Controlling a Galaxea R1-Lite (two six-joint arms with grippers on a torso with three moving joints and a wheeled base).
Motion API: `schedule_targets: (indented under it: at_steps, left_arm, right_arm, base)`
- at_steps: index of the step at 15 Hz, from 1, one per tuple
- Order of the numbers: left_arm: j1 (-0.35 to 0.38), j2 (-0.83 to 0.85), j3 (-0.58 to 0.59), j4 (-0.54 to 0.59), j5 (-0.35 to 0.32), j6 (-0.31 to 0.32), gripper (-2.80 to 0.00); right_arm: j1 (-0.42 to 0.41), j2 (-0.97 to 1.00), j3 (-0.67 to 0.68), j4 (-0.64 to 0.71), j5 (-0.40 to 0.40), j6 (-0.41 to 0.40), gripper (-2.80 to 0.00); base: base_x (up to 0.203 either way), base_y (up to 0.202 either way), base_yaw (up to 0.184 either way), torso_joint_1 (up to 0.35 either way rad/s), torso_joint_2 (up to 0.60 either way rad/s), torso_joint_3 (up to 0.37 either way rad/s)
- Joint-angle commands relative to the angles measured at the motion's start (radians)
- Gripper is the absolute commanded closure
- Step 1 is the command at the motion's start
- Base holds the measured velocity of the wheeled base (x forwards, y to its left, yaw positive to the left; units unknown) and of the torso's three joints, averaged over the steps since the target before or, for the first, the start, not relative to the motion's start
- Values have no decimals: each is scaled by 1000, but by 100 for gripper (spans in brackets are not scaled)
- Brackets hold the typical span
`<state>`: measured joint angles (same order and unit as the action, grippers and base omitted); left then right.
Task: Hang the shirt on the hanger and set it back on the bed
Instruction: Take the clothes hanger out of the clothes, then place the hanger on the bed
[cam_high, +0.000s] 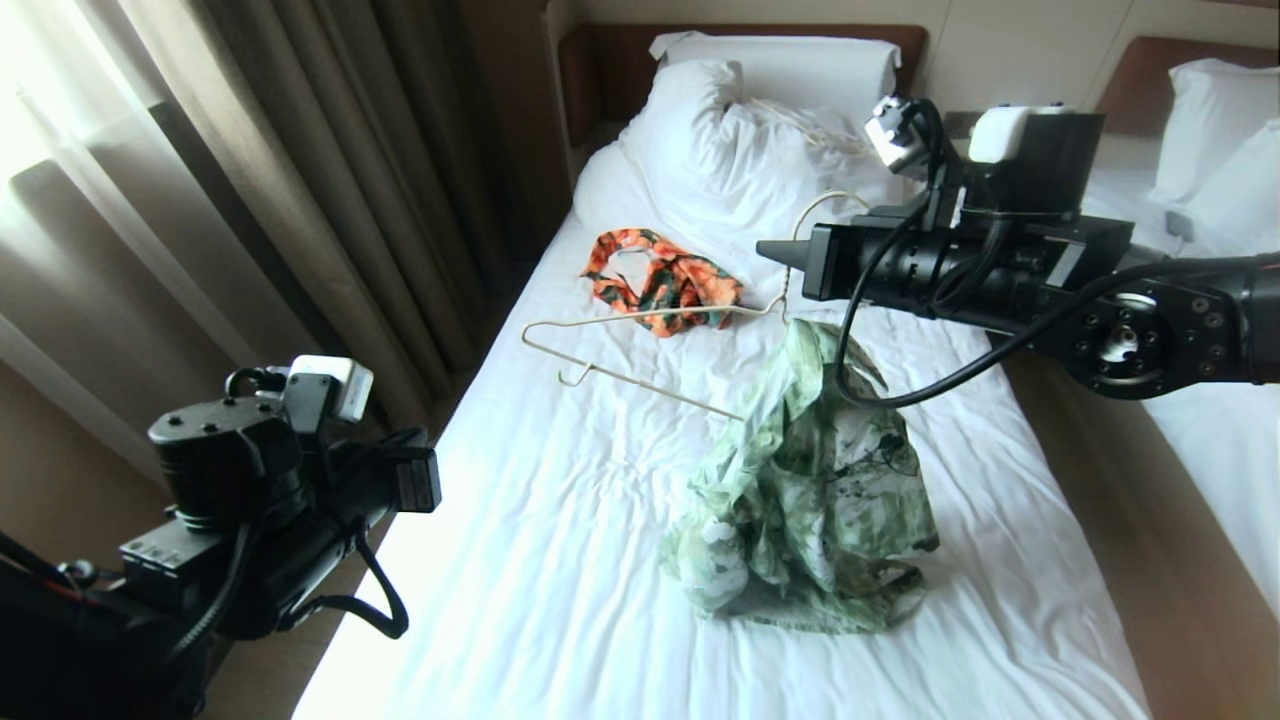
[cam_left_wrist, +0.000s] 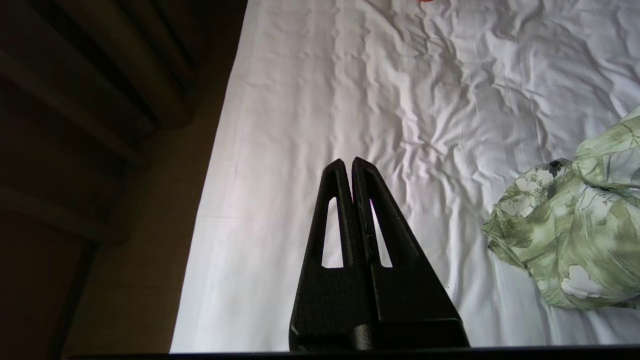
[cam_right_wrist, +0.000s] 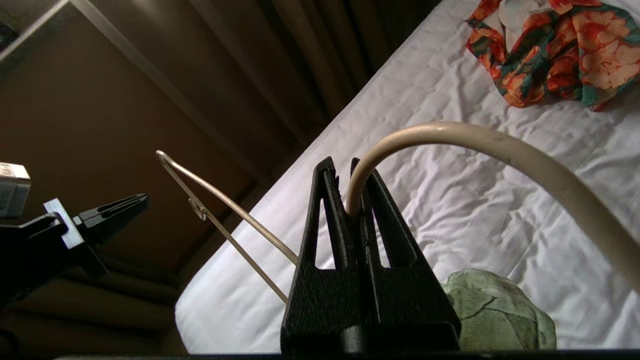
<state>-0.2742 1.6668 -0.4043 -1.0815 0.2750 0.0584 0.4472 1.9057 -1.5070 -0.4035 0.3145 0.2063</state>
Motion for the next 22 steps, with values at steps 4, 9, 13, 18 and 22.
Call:
schedule_targets:
  at_steps: [4, 9, 13, 18, 22]
  left_arm:
    - [13, -9, 44, -10, 1, -2, 0]
    - [13, -48, 54, -9, 3, 0, 0]
    - [13, -50, 91, -9, 3, -5, 0]
    - [15, -52, 130, -11, 33, -40, 0]
    - [15, -96, 165, -11, 30, -72, 0]
  right_arm:
    - [1, -36, 24, -138, 1, 143, 0]
    - [3, -79, 43, -101, -4, 156, 0]
    - [-10, -104, 34, 173, -12, 146, 0]
    - [-41, -10, 65, 294, -25, 88, 0]
    - [-51, 64, 123, 296, -119, 19, 0]
  base:
    - [0, 0, 0, 0, 0, 0]
    - [0, 0, 0, 0, 0, 0]
    - [0, 0, 0, 0, 0, 0]
    - [0, 0, 0, 0, 0, 0]
    - [0, 0, 0, 0, 0, 0]
